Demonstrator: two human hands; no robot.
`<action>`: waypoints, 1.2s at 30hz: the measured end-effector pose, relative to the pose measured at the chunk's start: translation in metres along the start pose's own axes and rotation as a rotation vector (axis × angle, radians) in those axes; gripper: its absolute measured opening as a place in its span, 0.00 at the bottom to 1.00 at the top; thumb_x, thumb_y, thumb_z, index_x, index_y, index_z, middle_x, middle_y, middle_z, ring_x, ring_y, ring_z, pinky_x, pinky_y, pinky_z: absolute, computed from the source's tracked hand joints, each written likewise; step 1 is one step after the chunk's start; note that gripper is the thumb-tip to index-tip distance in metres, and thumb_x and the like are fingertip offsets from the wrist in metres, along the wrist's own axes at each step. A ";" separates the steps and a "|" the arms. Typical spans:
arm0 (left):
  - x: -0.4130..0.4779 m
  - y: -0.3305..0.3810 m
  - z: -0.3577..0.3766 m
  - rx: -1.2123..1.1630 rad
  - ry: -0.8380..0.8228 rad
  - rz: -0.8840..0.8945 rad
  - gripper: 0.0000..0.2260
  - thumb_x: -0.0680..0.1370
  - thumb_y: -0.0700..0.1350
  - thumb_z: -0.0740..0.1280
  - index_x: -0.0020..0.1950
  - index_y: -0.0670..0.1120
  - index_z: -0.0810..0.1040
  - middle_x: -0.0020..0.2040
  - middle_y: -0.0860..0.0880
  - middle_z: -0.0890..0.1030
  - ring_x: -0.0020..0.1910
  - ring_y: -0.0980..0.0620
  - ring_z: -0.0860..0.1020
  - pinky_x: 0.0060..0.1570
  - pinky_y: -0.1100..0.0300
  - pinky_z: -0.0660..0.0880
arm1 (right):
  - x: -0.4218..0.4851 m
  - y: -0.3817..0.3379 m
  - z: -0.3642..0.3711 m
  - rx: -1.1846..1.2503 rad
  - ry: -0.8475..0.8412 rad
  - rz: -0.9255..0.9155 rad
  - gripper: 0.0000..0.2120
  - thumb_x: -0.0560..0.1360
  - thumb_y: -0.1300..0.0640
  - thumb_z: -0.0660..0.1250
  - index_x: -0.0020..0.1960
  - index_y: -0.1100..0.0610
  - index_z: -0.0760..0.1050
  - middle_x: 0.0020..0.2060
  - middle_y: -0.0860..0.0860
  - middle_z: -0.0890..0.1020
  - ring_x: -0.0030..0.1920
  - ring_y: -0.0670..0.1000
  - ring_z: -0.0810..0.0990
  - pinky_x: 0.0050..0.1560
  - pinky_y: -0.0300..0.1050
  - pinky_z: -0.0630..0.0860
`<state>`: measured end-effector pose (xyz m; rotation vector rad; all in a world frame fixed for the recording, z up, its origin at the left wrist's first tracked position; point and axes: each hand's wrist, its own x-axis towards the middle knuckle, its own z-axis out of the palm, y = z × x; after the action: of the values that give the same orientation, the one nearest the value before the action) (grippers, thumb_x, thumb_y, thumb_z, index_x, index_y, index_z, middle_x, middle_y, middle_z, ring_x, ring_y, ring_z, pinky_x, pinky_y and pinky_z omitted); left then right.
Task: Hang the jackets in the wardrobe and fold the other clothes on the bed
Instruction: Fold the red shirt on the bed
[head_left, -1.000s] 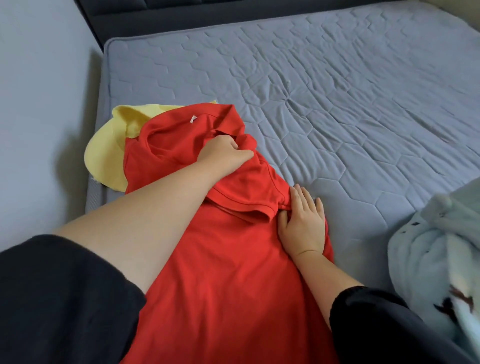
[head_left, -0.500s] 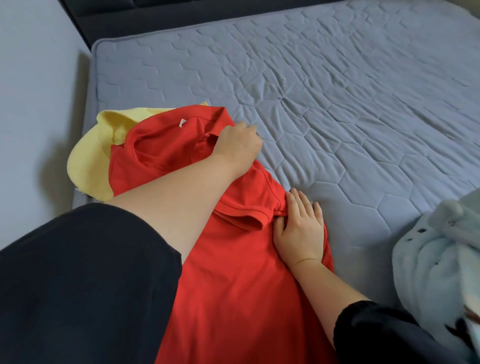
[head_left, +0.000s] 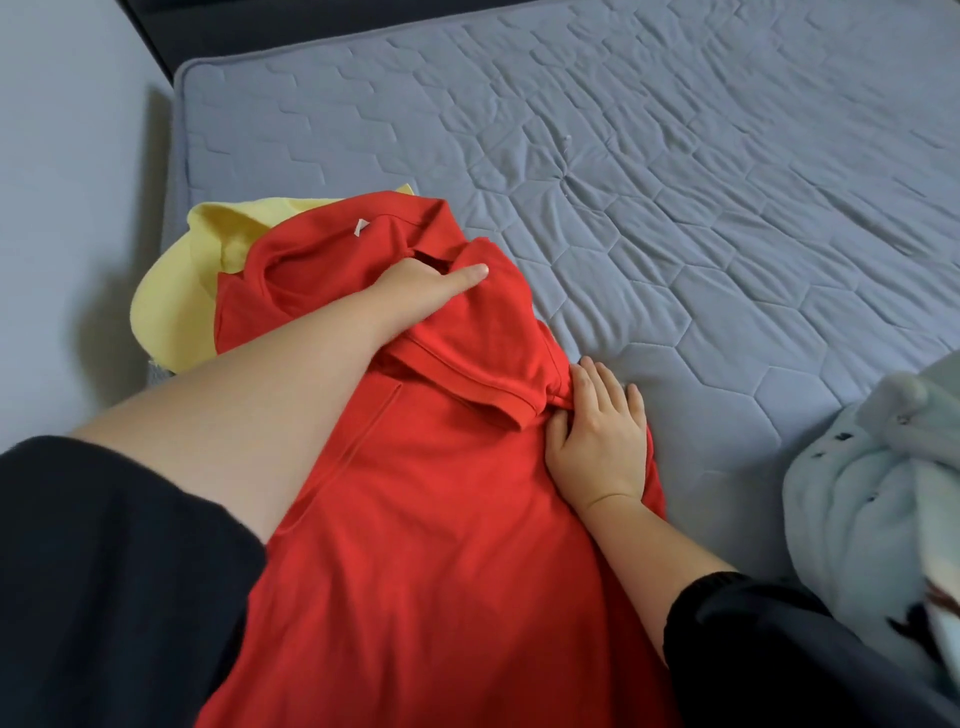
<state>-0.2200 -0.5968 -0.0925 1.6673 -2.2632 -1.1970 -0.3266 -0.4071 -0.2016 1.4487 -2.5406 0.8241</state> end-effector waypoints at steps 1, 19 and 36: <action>-0.005 -0.004 -0.003 -0.091 -0.101 -0.021 0.18 0.71 0.62 0.70 0.40 0.46 0.81 0.43 0.49 0.84 0.42 0.51 0.81 0.43 0.61 0.73 | 0.000 0.000 0.000 -0.002 -0.005 0.000 0.26 0.71 0.54 0.53 0.63 0.65 0.75 0.63 0.59 0.77 0.65 0.58 0.74 0.67 0.60 0.65; -0.092 -0.066 0.088 1.016 -0.076 0.743 0.34 0.76 0.63 0.43 0.78 0.49 0.42 0.79 0.49 0.44 0.77 0.49 0.40 0.74 0.47 0.41 | -0.002 -0.001 0.001 -0.033 -0.035 0.017 0.25 0.70 0.59 0.57 0.65 0.65 0.73 0.65 0.59 0.75 0.68 0.58 0.71 0.70 0.58 0.61; -0.097 -0.124 -0.039 -0.056 0.692 0.140 0.21 0.74 0.33 0.62 0.67 0.42 0.72 0.65 0.42 0.71 0.64 0.44 0.70 0.66 0.55 0.65 | 0.060 -0.014 -0.032 0.367 -0.348 0.431 0.15 0.69 0.52 0.51 0.35 0.56 0.74 0.40 0.59 0.80 0.45 0.59 0.76 0.43 0.48 0.66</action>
<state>-0.0654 -0.5483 -0.1078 1.5459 -1.8443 -0.5210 -0.3530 -0.4430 -0.1479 1.2248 -3.1680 1.2516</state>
